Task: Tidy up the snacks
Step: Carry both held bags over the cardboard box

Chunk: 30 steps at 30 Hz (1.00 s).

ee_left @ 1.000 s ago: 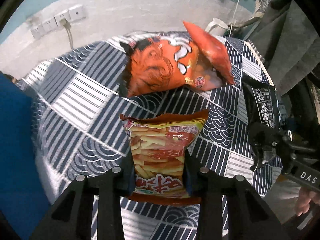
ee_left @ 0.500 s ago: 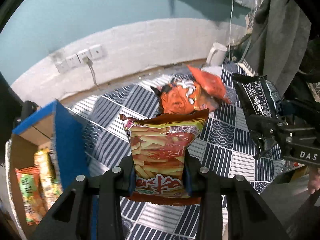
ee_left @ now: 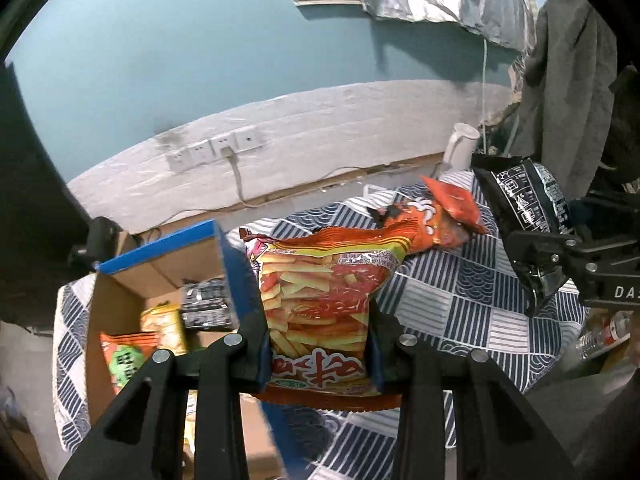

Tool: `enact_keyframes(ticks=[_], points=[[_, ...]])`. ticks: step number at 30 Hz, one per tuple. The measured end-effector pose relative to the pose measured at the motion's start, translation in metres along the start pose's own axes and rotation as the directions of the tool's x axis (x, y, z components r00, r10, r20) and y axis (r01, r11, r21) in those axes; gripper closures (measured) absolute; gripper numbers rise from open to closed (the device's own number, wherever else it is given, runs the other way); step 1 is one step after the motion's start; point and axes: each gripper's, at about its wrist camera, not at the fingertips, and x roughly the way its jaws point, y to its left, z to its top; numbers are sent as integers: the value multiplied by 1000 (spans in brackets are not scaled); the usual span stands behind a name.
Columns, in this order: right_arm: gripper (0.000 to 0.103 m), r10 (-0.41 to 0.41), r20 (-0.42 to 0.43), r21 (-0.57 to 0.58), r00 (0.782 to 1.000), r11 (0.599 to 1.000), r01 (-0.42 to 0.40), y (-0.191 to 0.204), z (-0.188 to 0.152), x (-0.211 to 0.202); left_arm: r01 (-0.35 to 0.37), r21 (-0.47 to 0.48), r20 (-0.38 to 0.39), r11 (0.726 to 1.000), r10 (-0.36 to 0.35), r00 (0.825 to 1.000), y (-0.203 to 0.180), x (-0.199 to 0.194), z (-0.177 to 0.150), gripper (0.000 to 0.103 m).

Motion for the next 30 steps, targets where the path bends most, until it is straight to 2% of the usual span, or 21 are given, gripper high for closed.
enact_keyframes(ticks=[13,17,30], points=[[43,76,12,-96,997,993,-74,62,26,5,-66,-65,22,996,68,997,60,-22,-18,66],[43,96,11,-118,995,989,-94,81,35,10,-105,-73,21,992,107,994,76,-22,-25,66],[43,155,-31,-184,987,970,-158,138,52,36,-160,-173,-41,972,155,987,140,-13,-54,66]])
